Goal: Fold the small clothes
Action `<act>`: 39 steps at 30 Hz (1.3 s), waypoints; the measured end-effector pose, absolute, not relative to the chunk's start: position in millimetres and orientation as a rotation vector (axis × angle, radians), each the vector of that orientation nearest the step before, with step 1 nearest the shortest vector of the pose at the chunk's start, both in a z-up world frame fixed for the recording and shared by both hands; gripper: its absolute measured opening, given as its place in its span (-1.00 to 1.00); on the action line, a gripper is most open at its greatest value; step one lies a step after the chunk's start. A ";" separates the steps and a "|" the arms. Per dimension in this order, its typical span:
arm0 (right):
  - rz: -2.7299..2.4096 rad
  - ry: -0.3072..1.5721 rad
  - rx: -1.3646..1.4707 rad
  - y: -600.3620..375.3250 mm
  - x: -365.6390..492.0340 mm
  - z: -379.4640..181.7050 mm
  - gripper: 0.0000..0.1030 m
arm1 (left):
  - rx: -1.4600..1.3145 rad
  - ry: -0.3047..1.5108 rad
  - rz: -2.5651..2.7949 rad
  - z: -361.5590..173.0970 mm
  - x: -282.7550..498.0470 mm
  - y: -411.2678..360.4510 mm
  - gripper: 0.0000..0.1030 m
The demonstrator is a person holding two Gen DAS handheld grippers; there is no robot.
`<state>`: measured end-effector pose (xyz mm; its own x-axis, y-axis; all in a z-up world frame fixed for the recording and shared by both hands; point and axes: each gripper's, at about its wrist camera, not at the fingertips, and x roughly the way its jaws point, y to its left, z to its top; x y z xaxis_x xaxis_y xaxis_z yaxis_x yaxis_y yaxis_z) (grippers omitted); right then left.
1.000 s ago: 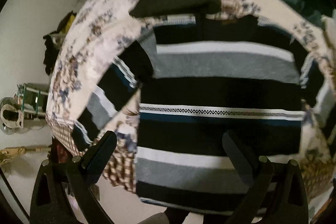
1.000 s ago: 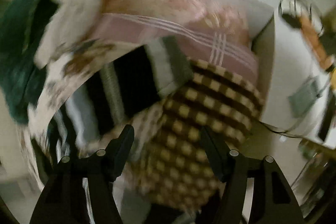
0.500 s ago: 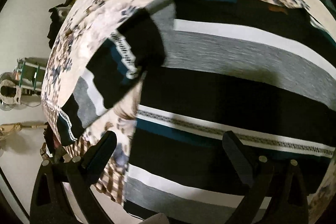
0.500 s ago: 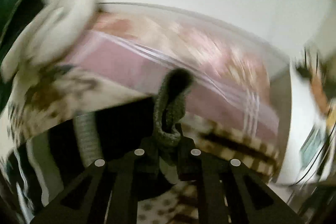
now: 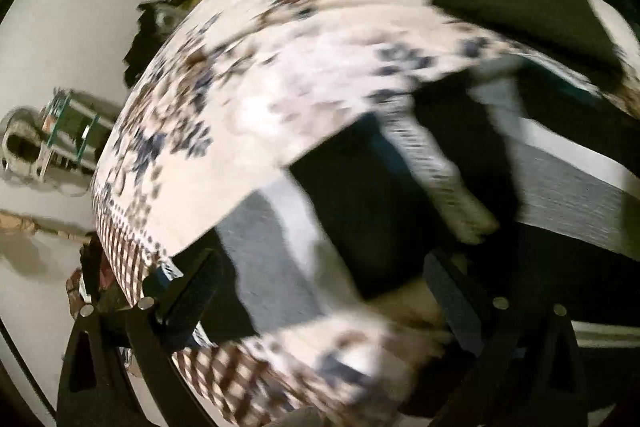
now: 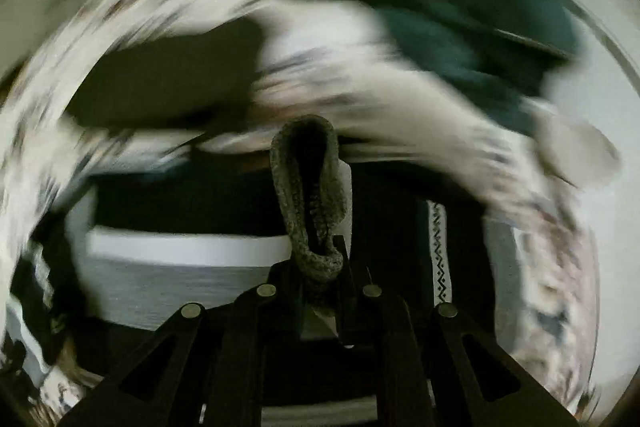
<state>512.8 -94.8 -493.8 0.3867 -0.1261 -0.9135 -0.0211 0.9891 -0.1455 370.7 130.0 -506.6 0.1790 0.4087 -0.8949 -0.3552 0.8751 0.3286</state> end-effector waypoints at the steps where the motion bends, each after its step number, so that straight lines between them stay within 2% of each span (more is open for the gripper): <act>1: -0.037 1.197 -0.171 -59.5 517.5 -514.8 -0.78 | 0.030 1.280 0.558 -511.7 369.1 146.1 1.00; 5: 0.020 1.229 -0.251 29.7 506.4 -555.2 -0.78 | -0.038 1.269 0.619 -528.9 361.4 199.6 1.00; 9: 0.022 1.250 -0.320 59.8 501.4 -574.9 -0.77 | -0.112 1.277 0.673 -540.5 350.0 241.1 1.00; 10: 0.032 1.270 -0.306 54.9 501.4 -576.1 -0.71 | -0.131 1.281 0.680 -540.6 345.8 248.3 1.00; 12: 0.080 1.340 -0.222 34.8 507.0 -569.6 -0.49 | -0.191 1.279 0.692 -536.4 330.0 262.6 1.00; 14: 0.122 1.381 -0.078 5.1 504.9 -557.3 0.33 | -0.278 1.282 0.701 -533.2 306.8 277.1 1.00; 15: 0.118 1.388 -0.020 -12.3 501.3 -551.3 0.44 | -0.349 1.291 0.709 -532.2 290.5 285.7 1.00; 19: 0.046 1.435 0.117 -77.6 475.4 -538.0 0.48 | -0.781 1.319 0.766 -547.5 217.1 318.6 1.00; 21: 0.000 1.484 0.172 -99.6 459.3 -542.2 0.48 | -1.086 1.296 0.772 -569.4 186.8 328.6 1.00; 23: -0.056 1.508 0.197 -112.4 443.1 -548.6 0.48 | -1.271 1.261 0.766 -592.5 177.0 329.9 1.00; 27: -0.135 1.530 0.208 -134.7 422.9 -565.0 0.48 | -1.438 1.167 0.827 -621.4 178.4 339.4 0.94; 28: -0.148 1.533 0.217 -138.3 419.9 -569.1 0.48 | -1.455 1.116 0.874 -621.7 175.7 345.4 0.80; 29: -0.153 1.531 0.221 -139.7 418.6 -570.6 0.48 | -1.460 1.079 0.918 -620.0 172.6 350.3 0.49; 30: -0.158 1.524 0.222 -141.3 416.8 -571.6 0.48 | -1.467 1.045 0.965 -616.6 168.9 354.5 0.32; 32: -0.164 1.512 0.204 -140.2 416.4 -571.9 0.48 | -1.440 1.029 1.026 -608.5 165.9 355.7 -0.56; 33: -0.175 1.502 0.165 -138.1 417.7 -571.6 0.48 | -1.406 1.024 1.052 -600.2 165.7 353.0 -0.72; 34: -0.193 1.497 0.115 -136.4 418.8 -571.5 0.48 | -1.379 1.015 1.054 -592.6 167.0 349.6 -0.84; 37: -0.226 1.483 -0.013 -132.6 423.6 -571.8 0.50 | -1.232 1.004 1.047 -565.7 178.5 340.1 -0.90; 39: -0.227 1.472 -0.040 -132.9 430.8 -570.9 0.77 | -1.127 0.991 1.034 -544.3 190.6 331.8 -0.91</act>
